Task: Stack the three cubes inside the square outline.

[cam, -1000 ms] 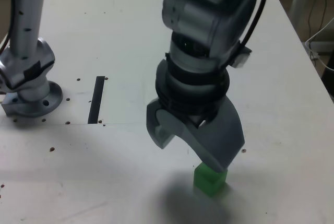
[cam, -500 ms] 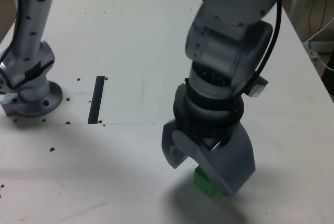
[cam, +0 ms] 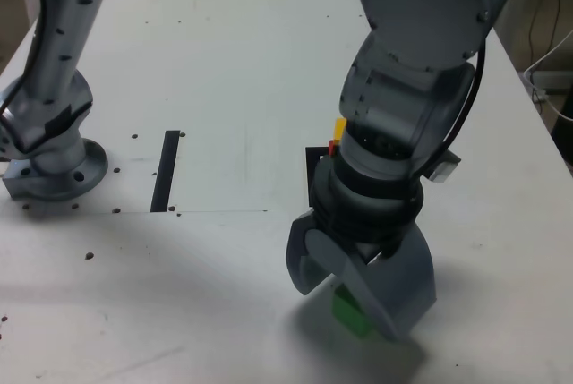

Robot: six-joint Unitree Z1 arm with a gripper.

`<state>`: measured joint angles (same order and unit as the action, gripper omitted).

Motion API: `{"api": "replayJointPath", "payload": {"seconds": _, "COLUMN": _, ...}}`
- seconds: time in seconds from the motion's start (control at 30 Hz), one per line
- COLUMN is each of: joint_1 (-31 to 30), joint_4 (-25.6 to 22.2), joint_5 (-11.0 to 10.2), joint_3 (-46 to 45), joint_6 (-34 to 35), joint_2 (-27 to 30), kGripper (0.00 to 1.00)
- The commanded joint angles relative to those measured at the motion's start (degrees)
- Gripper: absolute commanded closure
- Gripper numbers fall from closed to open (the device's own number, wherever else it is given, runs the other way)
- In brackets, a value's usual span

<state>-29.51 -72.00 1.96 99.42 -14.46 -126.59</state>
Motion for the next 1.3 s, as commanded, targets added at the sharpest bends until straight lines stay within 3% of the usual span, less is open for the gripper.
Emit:
{"api": "replayJointPath", "payload": {"seconds": 0.0, "joint_1": 0.1, "joint_4": 0.1, "joint_5": 0.5, "joint_3": -0.1, "joint_6": -0.1, "joint_2": -0.4, "kGripper": 0.13}}
{"api": "replayJointPath", "payload": {"seconds": 0.17, "joint_1": 0.0, "joint_4": 0.1, "joint_5": 1.0, "joint_3": -0.3, "joint_6": 0.9, "joint_2": -0.8, "kGripper": 0.37}}
{"api": "replayJointPath", "payload": {"seconds": 0.3, "joint_1": -0.1, "joint_4": 0.3, "joint_5": 0.4, "joint_3": -0.2, "joint_6": 1.4, "joint_2": -0.9, "kGripper": 0.60}}
{"api": "replayJointPath", "payload": {"seconds": 0.4, "joint_1": -0.4, "joint_4": 0.5, "joint_5": 0.0, "joint_3": 0.2, "joint_6": 1.5, "joint_2": -0.8, "kGripper": 0.70}}
{"api": "replayJointPath", "payload": {"seconds": 1.07, "joint_1": -0.6, "joint_4": 0.2, "joint_5": -0.5, "joint_3": 0.5, "joint_6": 1.6, "joint_2": -0.8, "kGripper": 0.73}}
{"api": "replayJointPath", "payload": {"seconds": 1.27, "joint_1": -0.6, "joint_4": -1.8, "joint_5": -2.1, "joint_3": 1.2, "joint_6": 2.3, "joint_2": -0.2, "kGripper": 0.73}}
